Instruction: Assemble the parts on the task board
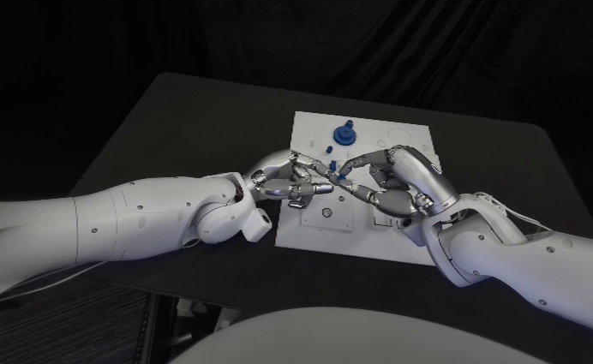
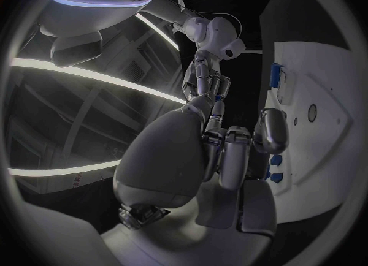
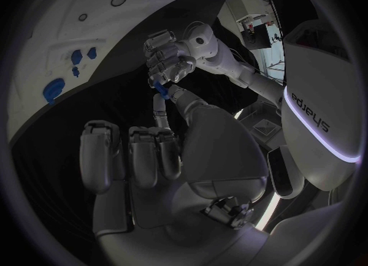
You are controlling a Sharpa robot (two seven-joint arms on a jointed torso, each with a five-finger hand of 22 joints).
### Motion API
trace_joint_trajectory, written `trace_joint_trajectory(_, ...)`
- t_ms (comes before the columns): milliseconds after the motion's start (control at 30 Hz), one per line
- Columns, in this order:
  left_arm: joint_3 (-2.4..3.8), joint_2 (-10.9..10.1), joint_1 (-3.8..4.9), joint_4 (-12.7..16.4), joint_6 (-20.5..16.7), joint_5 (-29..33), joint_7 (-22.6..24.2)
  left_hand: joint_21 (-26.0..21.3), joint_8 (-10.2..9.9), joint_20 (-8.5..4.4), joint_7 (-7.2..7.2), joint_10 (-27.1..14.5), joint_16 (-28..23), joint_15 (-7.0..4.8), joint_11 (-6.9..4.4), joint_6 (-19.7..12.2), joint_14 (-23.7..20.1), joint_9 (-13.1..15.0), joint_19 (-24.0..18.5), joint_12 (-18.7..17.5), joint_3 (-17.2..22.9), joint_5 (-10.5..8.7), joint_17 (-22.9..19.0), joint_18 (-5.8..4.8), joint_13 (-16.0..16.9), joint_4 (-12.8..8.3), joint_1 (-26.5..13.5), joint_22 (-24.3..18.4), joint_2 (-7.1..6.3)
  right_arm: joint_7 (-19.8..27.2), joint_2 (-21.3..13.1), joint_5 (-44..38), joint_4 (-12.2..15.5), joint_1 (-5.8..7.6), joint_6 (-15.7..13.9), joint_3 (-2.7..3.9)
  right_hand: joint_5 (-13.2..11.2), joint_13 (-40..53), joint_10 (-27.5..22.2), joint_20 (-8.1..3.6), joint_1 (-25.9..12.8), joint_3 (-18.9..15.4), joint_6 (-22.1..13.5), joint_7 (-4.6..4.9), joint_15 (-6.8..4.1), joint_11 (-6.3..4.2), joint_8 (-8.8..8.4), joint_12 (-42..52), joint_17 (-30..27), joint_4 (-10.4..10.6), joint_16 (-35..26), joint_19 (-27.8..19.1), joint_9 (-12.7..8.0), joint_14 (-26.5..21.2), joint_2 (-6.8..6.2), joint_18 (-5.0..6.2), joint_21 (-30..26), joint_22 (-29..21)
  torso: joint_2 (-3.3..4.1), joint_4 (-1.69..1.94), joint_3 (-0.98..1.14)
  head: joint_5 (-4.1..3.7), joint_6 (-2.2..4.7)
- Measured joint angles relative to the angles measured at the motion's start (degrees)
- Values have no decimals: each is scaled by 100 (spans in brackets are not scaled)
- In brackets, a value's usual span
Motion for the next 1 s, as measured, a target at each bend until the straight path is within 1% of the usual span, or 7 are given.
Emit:
trace_joint_trajectory(33,0,0,0,-3,0,0,-2,-24,22,20,6,0,0,0,0,-31,0,1,-20,5,-19,0,0,0,0,-19,0,0,0,-1,0,0,0,0,2,0,0,0,0,0,0,0,0,0,0,0,0,0,0,0,0,0,1,0,0,0,0,0,0,0,0,2,0)
trace_joint_trajectory(133,0,2,0,-16,0,0,-12,-59,-73,20,34,-8,0,0,8,-515,0,-35,-62,15,-31,0,0,0,0,-32,0,0,0,-3,1,0,0,0,6,0,-1,0,0,0,0,0,0,0,0,0,-10,0,0,0,0,0,2,0,0,0,0,0,0,0,0,14,0)
trace_joint_trajectory(200,0,7,0,-23,0,-1,-19,-78,-183,8,9,-8,0,0,8,-858,0,-96,-74,16,-34,0,0,1,0,-67,0,0,0,-3,9,0,1,0,7,0,-1,0,0,0,0,0,-1,0,0,0,-8,0,0,0,0,0,2,0,0,0,0,0,-1,0,0,14,0)
trace_joint_trajectory(300,0,21,0,-36,5,-1,-30,-81,-244,-10,-49,-4,0,0,4,-1144,0,-137,-93,16,-14,29,0,1,1,-96,0,0,0,-4,35,0,3,0,9,0,-15,-1,0,0,0,-1,-3,3,0,0,12,0,0,0,0,0,2,0,-1,0,0,-1,-2,1,0,0,0)
trace_joint_trajectory(433,0,49,0,-49,33,-1,-40,-109,-244,-31,-96,0,0,0,-39,-1248,0,-144,-114,15,-21,73,0,0,3,-136,0,0,0,-4,71,0,7,0,11,0,2,-1,0,0,-1,-1,-7,7,0,0,12,0,0,0,0,0,2,0,-1,0,0,-1,-2,2,0,-9,0)
trace_joint_trajectory(800,0,99,0,-82,191,-1,-69,-132,-241,-81,-112,4,0,-12,-42,-1303,13,-144,-164,15,9,167,-1,1,-1,-183,-22,0,-23,-5,119,1,7,0,13,0,3,-2,0,0,-1,-1,-12,12,0,0,11,0,0,0,0,0,1,0,-2,0,0,-1,-4,1,1,1,0)
trace_joint_trajectory(1000,0,137,-2,-98,329,-2,-72,-132,-97,-82,-165,2,0,-43,-84,-1245,1,-104,-164,15,73,250,-1,1,-2,-262,-22,0,-23,-6,145,1,2,0,13,1,2,-2,0,0,-1,-2,-5,5,0,0,11,0,0,0,0,0,3,0,-2,0,0,-2,-2,2,1,-15,0)
